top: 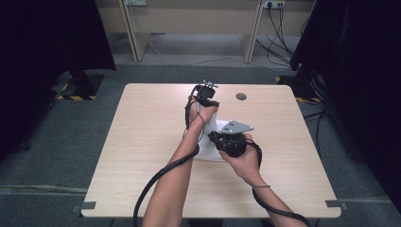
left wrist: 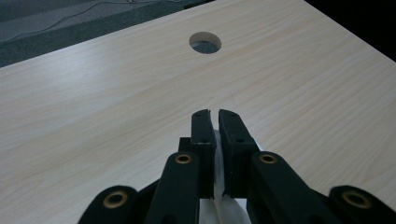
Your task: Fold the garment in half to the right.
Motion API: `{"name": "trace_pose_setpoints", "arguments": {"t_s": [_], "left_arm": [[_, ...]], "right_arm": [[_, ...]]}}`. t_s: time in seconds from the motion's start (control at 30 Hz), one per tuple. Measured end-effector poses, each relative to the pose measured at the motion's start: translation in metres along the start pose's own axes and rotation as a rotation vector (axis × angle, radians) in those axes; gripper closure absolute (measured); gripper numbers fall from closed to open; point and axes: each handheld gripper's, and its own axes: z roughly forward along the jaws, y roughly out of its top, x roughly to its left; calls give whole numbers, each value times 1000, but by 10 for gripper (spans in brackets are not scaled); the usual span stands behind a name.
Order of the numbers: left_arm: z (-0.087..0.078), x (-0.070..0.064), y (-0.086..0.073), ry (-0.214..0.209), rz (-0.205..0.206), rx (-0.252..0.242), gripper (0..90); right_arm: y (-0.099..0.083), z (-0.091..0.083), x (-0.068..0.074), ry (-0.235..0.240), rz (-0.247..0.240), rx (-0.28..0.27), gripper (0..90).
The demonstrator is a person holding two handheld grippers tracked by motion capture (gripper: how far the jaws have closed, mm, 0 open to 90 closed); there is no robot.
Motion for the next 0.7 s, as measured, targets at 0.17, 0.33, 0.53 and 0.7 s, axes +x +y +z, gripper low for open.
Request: {"name": "trace_pose_setpoints", "arguments": {"t_s": [0.17, 0.33, 0.53, 0.7], "left_arm": [[5, -3, -1, -5, 2, 6, 849], [9, -6, -1, -9, 5, 13, 848], [14, -10, -2, -16, 10, 22, 848], [18, -13, -3, -19, 12, 30, 848]], "right_arm": [[-4, -1, -3, 1, 6, 7, 804], [-7, -3, -5, -2, 7, 13, 804], [-11, -4, -7, -3, 9, 20, 804], [-16, -4, -8, -2, 15, 31, 803]]}}
